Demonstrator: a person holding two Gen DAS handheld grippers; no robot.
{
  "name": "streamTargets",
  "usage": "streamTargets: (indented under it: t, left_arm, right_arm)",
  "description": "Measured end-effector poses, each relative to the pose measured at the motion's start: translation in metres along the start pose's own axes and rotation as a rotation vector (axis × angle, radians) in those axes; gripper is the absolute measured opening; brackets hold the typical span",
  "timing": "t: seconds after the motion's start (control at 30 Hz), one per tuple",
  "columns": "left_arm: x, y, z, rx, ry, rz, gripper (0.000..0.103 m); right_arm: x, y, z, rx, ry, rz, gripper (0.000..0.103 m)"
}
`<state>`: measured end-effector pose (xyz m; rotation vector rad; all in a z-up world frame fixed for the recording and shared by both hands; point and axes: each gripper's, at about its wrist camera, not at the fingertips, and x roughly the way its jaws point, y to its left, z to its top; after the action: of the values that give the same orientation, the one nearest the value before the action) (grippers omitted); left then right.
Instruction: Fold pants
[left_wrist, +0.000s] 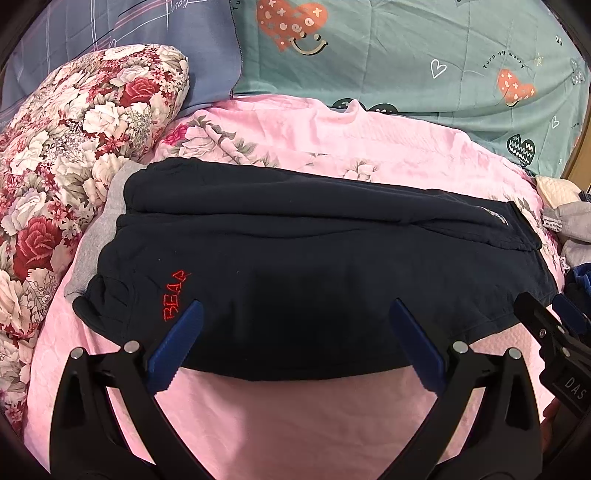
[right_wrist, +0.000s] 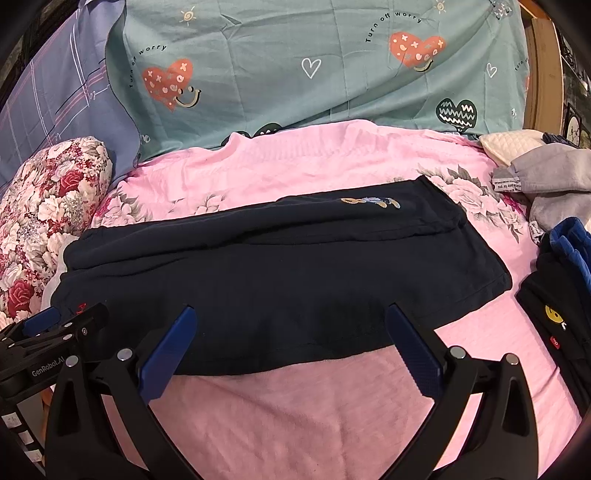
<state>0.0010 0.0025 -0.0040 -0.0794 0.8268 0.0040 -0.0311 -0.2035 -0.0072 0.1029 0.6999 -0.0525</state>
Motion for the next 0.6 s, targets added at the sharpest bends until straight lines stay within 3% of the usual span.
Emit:
streamTargets:
  t: [0.6]
  left_arm:
    - [0.0009, 0.001, -0.0001, -0.006, 0.001, 0.008, 0.101]
  right_arm:
    - [0.0007, 0.0008, -0.0001, 0.002, 0.007, 0.015, 0.102]
